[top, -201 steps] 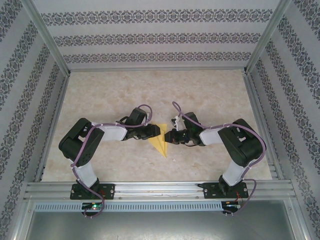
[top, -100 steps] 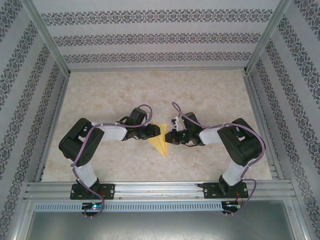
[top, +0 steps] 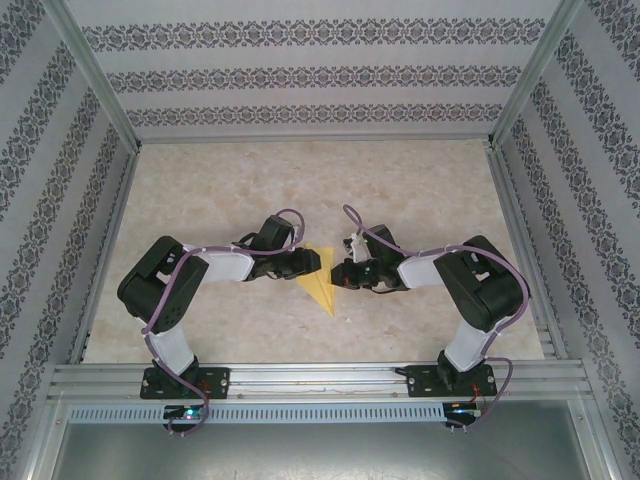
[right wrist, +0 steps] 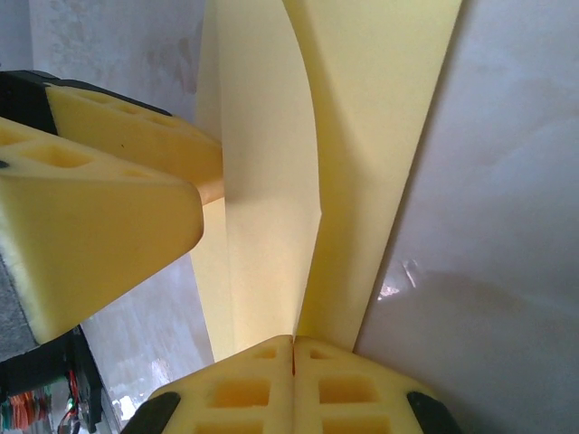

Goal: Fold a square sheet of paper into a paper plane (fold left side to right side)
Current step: Fourth fold the wing at the center of the table.

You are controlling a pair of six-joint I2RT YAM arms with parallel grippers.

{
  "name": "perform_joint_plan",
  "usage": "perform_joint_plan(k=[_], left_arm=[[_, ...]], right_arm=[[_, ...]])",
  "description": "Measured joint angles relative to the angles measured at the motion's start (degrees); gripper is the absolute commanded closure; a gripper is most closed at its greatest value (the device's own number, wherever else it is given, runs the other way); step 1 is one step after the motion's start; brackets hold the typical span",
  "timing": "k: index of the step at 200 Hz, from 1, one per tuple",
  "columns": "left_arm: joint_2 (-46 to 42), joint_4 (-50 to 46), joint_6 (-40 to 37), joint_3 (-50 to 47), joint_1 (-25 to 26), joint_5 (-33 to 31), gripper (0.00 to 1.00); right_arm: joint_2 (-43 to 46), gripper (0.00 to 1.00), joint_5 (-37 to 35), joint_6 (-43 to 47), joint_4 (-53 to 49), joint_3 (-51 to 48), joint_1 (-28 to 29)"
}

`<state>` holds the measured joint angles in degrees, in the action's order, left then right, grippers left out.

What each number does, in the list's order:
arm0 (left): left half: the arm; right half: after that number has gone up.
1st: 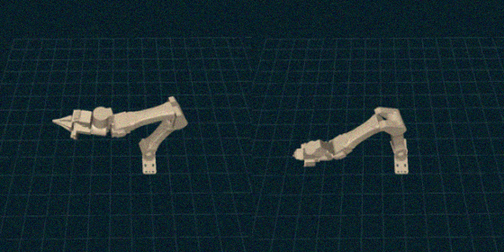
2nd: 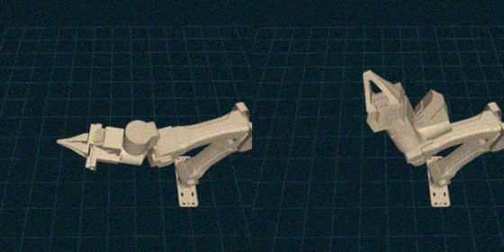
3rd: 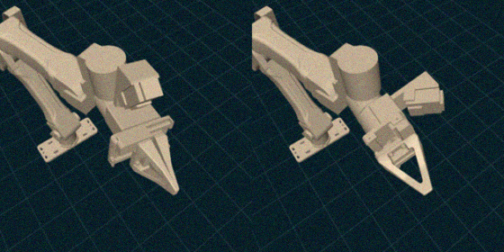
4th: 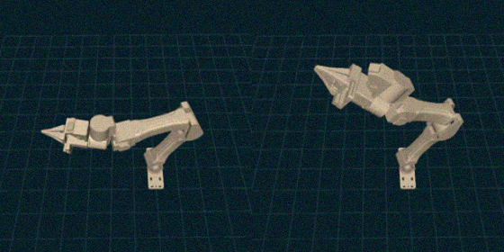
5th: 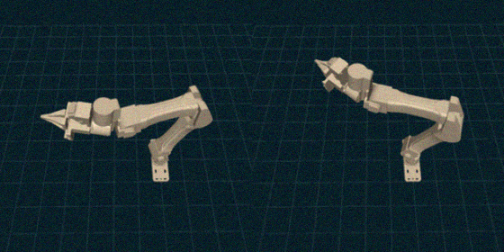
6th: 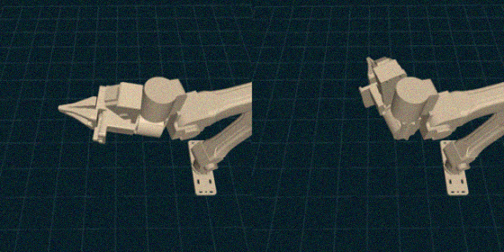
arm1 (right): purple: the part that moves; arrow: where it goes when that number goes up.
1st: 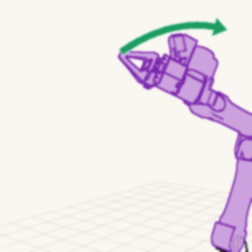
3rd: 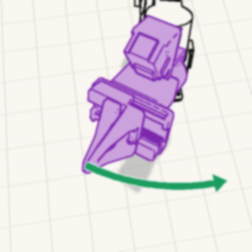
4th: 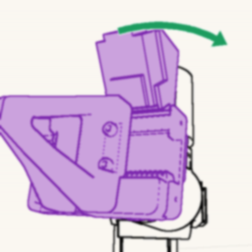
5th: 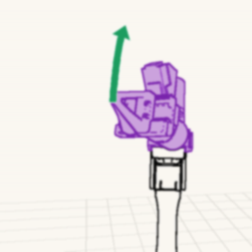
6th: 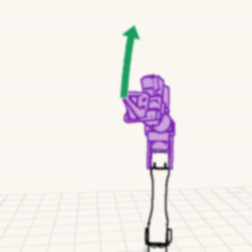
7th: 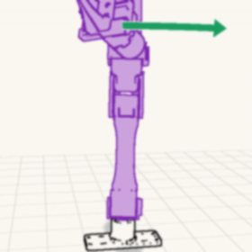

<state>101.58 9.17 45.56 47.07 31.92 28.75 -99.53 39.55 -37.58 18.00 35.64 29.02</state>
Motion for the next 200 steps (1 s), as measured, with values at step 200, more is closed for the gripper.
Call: perform_joint_plan(k=[200], left_arm=[[0.0,0.0,0.0,0.0,0.0,-0.1,0.58]], right_arm=[[1.9,1.00,-1.2,0.0,-0.8,-0.2,0.0]])
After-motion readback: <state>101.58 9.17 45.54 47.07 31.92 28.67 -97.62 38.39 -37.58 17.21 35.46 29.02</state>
